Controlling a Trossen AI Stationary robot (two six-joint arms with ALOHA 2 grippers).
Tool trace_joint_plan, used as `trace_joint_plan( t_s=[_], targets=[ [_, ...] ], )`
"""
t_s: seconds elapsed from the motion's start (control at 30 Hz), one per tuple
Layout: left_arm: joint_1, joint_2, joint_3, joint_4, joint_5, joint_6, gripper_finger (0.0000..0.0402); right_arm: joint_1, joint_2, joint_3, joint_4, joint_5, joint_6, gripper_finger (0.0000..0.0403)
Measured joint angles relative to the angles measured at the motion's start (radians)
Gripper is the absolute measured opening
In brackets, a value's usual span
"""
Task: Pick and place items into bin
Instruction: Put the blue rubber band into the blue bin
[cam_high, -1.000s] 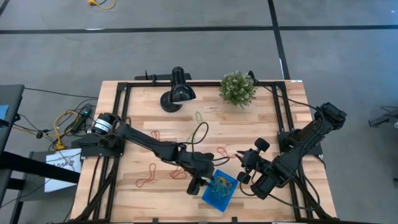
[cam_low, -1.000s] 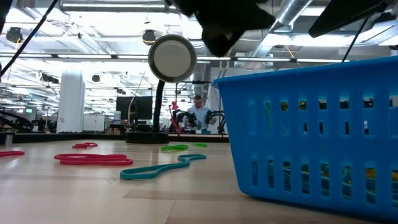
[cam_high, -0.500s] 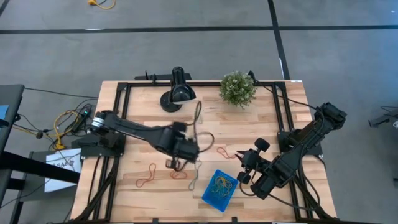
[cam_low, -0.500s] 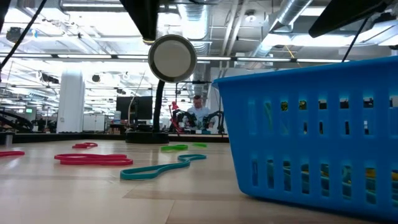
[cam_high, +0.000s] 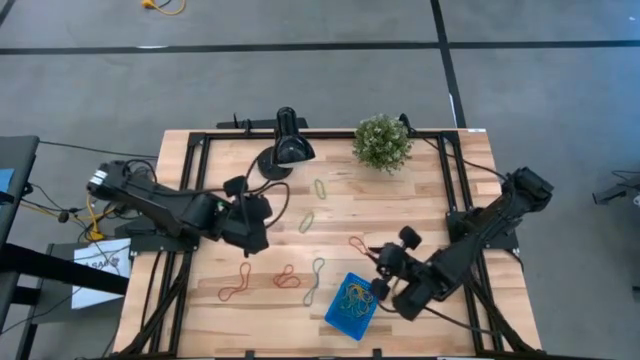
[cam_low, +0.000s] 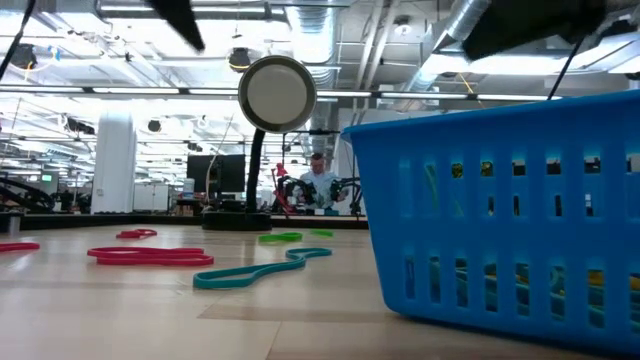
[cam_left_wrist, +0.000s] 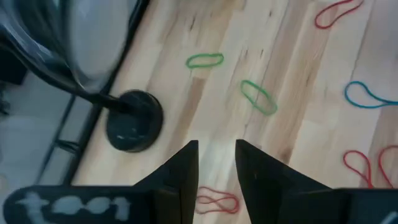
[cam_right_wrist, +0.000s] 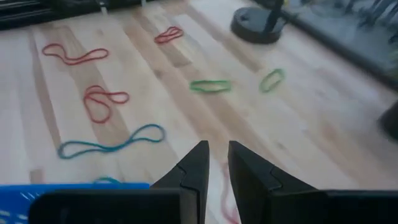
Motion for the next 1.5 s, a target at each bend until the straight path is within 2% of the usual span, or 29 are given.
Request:
trace_joint_plan(
  t_s=[0.1, 0.27, 0.43, 0.57, 0.7, 0.83, 0.93, 1.2, 1.5],
  targets=[
    [0.003, -0.053, -0.185, 0.136, 0.025, 0.000, 0.0095, -0.049, 0.041, 0.000, 0.082, -0.086, -0.114, 0.0054],
    [0.013, -0.061, -0.390, 0.503, 0.272, 0.148, 0.0095, -0.137, 0.077, 0.000, 0.181, -0.236, -0.342, 0.0054],
    [0.016, -0.004, -0.496, 0.939, 0.488, 0.281, 0.0095, -0.191, 0.065, 0.000, 0.233, -0.281, -0.379, 0.0054],
    [0.016, 0.096, -0.503, 1.115, 0.605, 0.340, 0.0095, -0.192, 0.056, 0.001, 0.272, -0.282, -0.382, 0.0054],
    [0.018, 0.234, -0.483, 1.216, 0.620, 0.464, 0.0095, -0.175, 0.057, 0.000, 0.258, -0.307, -0.383, 0.0054],
    [0.022, 0.342, -0.435, 1.223, 0.619, 0.593, 0.0095, -0.148, 0.058, 0.000, 0.259, -0.309, -0.383, 0.0054],
    [0.014, 0.382, -0.399, 1.245, 0.629, 0.679, 0.0095, -0.125, 0.058, 0.000, 0.257, -0.309, -0.384, 0.0054],
    [0.015, 0.406, -0.382, 1.240, 0.628, 1.032, 0.0095, -0.107, 0.058, 0.000, 0.257, -0.309, -0.385, 0.0054],
    [0.027, 0.450, -0.382, 1.286, 0.640, 1.079, 0.0095, -0.121, 0.058, 0.000, 0.263, -0.301, -0.385, 0.0054]
  ],
)
